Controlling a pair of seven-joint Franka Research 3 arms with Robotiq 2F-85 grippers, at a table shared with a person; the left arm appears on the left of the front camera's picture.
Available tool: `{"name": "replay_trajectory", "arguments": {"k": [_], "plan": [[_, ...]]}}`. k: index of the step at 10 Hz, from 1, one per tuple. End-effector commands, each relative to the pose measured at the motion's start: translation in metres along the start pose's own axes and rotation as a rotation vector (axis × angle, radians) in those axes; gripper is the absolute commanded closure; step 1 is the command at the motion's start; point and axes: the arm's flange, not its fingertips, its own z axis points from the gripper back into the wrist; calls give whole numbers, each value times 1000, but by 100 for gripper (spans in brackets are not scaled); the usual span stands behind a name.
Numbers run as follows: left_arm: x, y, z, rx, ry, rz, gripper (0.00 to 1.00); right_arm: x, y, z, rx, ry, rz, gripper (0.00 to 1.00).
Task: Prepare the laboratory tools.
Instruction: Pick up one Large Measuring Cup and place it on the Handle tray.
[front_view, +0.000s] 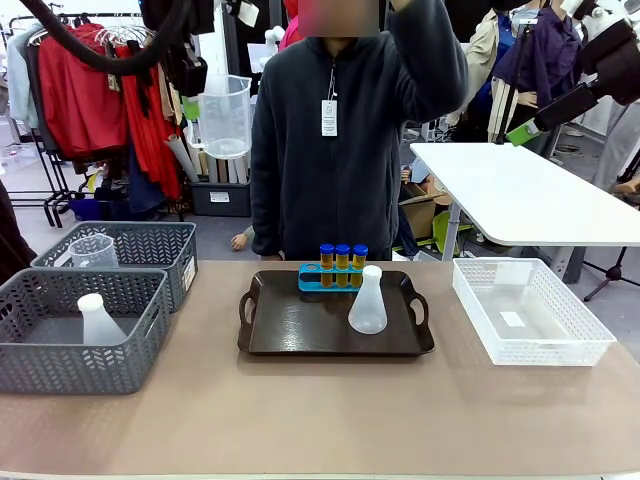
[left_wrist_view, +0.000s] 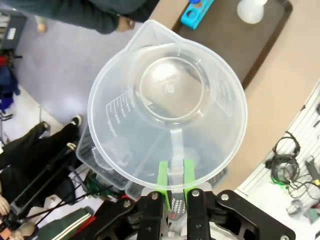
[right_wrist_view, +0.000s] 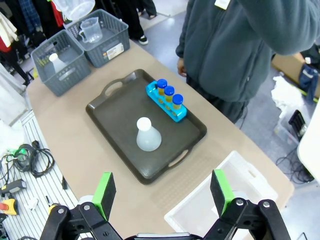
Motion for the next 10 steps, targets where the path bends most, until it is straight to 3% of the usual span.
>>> {"name": "replay_trajectory", "arguments": {"k": [1, 4, 5, 8, 10], "plan": [[-4, -2, 9, 20, -3, 0, 100, 2, 0, 0, 20, -26, 2, 0], [1, 0, 0, 0, 0, -1, 100, 2, 0, 0, 20, -26, 2, 0], [6, -3, -22, -34, -38, -41, 100, 2, 0, 0, 20, -26, 2, 0], [25, -20, -77, -148, -32, -98, 100, 2, 0, 0, 20, -26, 2, 0], [19, -20, -80, -173, -18, -79, 100, 2, 0, 0, 20, -26, 2, 0]]}}
